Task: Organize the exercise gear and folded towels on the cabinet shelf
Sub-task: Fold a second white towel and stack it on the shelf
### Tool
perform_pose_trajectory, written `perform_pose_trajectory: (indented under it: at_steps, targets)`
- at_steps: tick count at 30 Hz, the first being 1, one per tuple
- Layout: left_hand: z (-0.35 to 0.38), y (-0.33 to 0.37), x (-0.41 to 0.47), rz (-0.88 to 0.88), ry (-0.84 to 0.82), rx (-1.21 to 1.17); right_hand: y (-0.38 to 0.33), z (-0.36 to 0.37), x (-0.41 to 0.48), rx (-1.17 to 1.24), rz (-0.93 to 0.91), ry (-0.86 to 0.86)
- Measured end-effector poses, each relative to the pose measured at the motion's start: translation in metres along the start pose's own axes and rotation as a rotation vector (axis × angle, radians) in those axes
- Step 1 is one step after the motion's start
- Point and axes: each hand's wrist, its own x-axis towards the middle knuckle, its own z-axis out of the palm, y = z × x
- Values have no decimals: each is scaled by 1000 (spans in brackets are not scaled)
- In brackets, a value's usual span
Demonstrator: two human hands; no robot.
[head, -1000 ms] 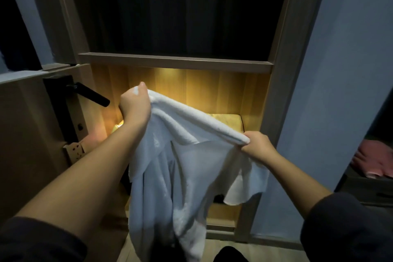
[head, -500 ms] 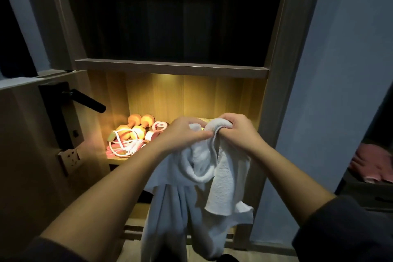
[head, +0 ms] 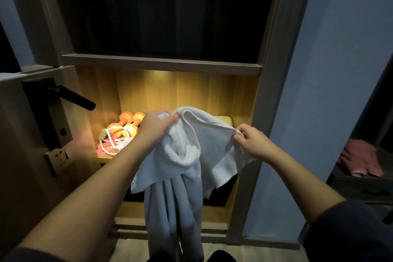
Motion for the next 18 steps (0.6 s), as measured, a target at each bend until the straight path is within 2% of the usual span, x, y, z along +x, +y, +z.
perform_pose_trajectory:
  at_steps: [4, 7, 10, 12, 16, 18]
  targets:
    - [-7, -2, 1, -23, 57, -13, -3, 7, -1, 89, 18, 98]
    - [-14, -3, 3, -44, 80, -29, -6, 6, -3, 58, -15, -40]
    - [-19, -5, 2, -35, 88, -7, -6, 6, -3, -101, -52, -95]
    - [-21, -8, 3, -44, 108, 4, -6, 8, -3, -108, -33, -113]
    - [-24, -12, 6, -79, 163, -4, -9, 10, -10, 250, -24, 45]
    - [-26, -13, 8, -88, 197, -25, -14, 9, -14, 406, -128, 155]
